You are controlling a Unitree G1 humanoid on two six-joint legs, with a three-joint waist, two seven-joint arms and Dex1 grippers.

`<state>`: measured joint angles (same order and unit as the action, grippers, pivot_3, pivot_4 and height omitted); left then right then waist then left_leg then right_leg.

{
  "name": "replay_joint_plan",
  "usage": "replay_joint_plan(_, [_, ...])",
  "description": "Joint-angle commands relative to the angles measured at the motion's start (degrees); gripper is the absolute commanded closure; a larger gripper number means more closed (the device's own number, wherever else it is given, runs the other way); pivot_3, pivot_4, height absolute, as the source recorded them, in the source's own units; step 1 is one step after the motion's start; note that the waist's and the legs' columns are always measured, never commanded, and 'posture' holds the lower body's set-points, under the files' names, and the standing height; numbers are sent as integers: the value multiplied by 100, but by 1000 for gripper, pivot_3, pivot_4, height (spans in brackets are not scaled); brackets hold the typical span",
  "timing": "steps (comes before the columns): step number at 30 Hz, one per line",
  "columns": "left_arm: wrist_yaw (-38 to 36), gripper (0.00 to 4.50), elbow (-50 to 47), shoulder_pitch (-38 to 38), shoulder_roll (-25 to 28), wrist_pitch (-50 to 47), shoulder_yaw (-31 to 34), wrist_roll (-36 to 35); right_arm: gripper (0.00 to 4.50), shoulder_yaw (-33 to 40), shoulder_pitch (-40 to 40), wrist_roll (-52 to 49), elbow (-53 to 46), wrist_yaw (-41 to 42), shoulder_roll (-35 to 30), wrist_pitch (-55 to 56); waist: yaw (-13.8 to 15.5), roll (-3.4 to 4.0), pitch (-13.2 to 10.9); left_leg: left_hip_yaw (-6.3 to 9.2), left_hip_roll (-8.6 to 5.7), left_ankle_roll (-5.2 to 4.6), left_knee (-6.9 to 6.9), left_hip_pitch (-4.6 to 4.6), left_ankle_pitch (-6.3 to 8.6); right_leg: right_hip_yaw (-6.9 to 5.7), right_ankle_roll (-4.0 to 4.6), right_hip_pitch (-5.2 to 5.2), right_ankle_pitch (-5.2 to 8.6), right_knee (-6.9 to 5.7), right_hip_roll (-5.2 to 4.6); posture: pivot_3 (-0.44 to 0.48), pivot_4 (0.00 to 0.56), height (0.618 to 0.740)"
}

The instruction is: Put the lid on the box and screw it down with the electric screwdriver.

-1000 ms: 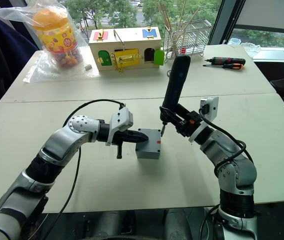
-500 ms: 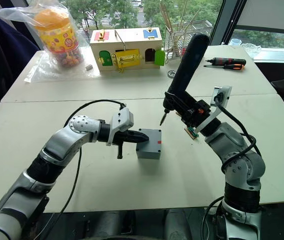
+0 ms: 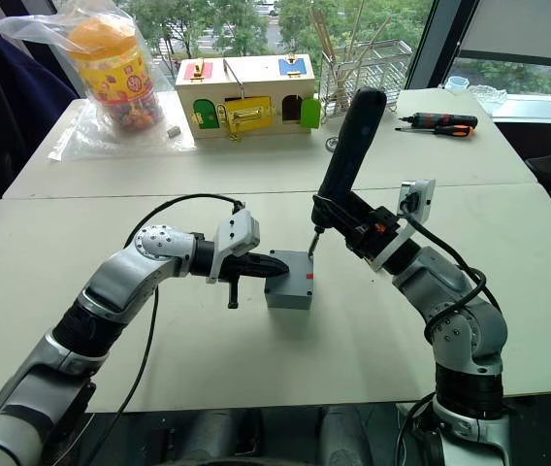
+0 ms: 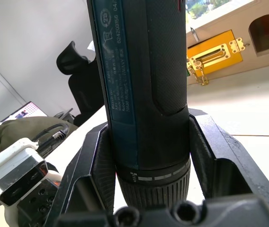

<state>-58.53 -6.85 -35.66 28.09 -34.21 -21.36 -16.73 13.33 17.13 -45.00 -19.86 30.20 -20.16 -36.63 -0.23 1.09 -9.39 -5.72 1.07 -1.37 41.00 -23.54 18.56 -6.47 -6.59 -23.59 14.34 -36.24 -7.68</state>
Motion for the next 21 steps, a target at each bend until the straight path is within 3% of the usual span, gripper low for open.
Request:
replay_joint_plan(1, [6,4500,67,125,75,-60,-76,143,2763,20,90,87,-22,75,-65,270,1,0,0,1,0,-1,0,1,0,0,0,2,0,0,0,0,150,711])
replay_joint_plan(6, [5,4500,80,125,71,-48,-79,148,2763,-108,114,223,75,118,-79,388,8,0,0,1,1,-1,0,4,1,0,0,4,0,0,0,0,150,711])
replay_joint_plan(14, [-9,4500,93,156,76,-35,-100,162,2763,-928,-201,793,-83,437,-284,529,17,-7,5,1,4,-3,-1,15,2,0,0,14,0,2,0,0,150,711])
replay_joint_plan(21, [10,4500,74,215,73,-41,-97,186,2763,-1364,-578,1301,98,635,-444,745,27,-66,67,1,16,-5,-6,27,4,-1,1,26,1,7,3,0,150,711])
